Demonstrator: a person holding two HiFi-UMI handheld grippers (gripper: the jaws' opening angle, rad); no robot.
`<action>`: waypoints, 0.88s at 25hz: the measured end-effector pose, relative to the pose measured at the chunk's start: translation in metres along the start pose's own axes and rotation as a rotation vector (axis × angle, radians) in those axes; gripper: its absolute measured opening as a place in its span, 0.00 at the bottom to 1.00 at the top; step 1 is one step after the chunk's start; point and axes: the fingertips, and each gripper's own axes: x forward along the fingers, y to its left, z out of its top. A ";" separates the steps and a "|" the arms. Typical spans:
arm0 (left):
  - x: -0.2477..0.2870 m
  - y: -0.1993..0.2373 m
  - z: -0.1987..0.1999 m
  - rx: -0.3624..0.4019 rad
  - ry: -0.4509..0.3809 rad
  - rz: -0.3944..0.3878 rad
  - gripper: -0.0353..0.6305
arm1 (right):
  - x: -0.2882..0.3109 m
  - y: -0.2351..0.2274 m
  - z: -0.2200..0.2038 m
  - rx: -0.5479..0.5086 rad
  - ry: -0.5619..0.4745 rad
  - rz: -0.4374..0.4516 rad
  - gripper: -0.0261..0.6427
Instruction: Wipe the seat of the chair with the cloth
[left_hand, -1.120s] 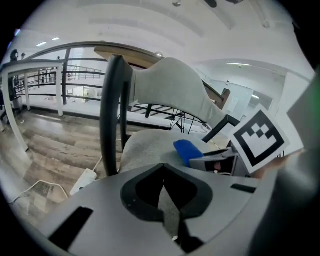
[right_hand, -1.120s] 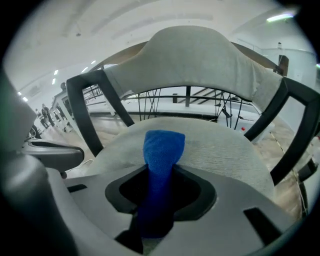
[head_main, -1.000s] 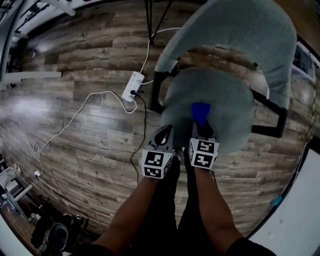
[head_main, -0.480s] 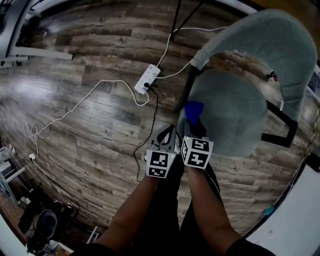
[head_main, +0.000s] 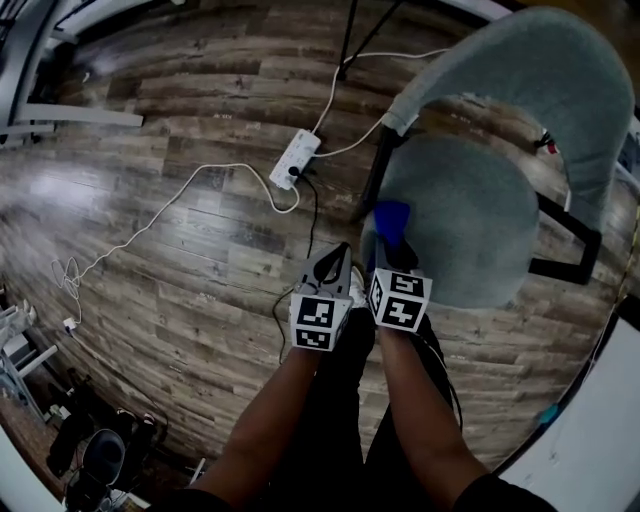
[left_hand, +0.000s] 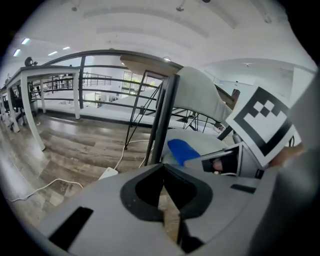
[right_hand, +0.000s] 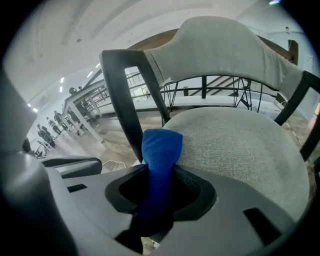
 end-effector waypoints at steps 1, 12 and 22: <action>0.003 -0.003 0.001 0.006 0.000 -0.008 0.06 | -0.001 -0.003 0.000 -0.001 -0.006 -0.005 0.23; 0.036 -0.053 0.001 0.027 0.017 -0.088 0.06 | -0.033 -0.069 -0.020 0.031 -0.036 -0.094 0.23; 0.063 -0.121 -0.009 0.060 0.047 -0.162 0.06 | -0.061 -0.130 -0.033 0.020 -0.063 -0.142 0.23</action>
